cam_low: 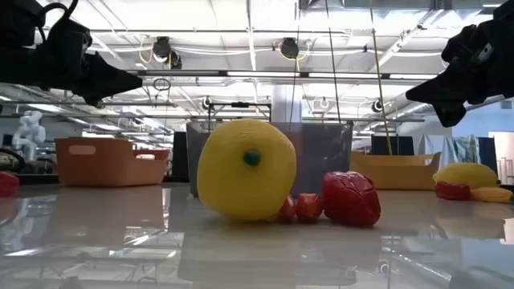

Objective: Sort produce into baskets

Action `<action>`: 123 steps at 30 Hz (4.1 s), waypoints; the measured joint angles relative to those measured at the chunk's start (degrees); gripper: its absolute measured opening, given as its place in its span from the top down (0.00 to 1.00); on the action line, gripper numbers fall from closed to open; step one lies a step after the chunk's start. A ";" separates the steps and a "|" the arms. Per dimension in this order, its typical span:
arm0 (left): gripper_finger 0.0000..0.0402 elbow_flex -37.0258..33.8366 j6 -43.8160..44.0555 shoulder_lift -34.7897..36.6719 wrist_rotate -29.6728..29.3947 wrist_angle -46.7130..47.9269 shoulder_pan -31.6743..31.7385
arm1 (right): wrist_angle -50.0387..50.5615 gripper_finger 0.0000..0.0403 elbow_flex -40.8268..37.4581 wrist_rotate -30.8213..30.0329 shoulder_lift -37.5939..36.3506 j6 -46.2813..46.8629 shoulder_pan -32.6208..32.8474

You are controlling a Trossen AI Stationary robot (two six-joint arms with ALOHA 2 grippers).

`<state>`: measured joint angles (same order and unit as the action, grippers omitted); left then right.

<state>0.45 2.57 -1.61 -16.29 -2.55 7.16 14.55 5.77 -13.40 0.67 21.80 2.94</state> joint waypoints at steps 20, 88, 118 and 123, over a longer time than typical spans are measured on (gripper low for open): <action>0.84 0.00 0.00 0.00 0.00 0.00 0.00 | 0.00 1.00 0.01 0.01 0.01 0.00 0.01; 0.84 0.00 0.02 0.02 0.00 0.00 -0.02 | -0.24 1.00 0.01 -1.70 0.02 0.80 0.00; 0.84 -0.07 27.15 0.00 0.28 -7.69 -0.08 | -15.29 1.00 0.01 1.43 0.43 -0.85 0.06; 0.84 0.81 26.44 -0.90 -0.28 -13.22 -0.15 | -19.04 1.00 1.78 6.06 3.64 -1.14 0.07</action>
<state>1.26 29.01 -2.50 -16.58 -15.76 7.01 -4.50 7.54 -7.34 4.31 20.67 3.01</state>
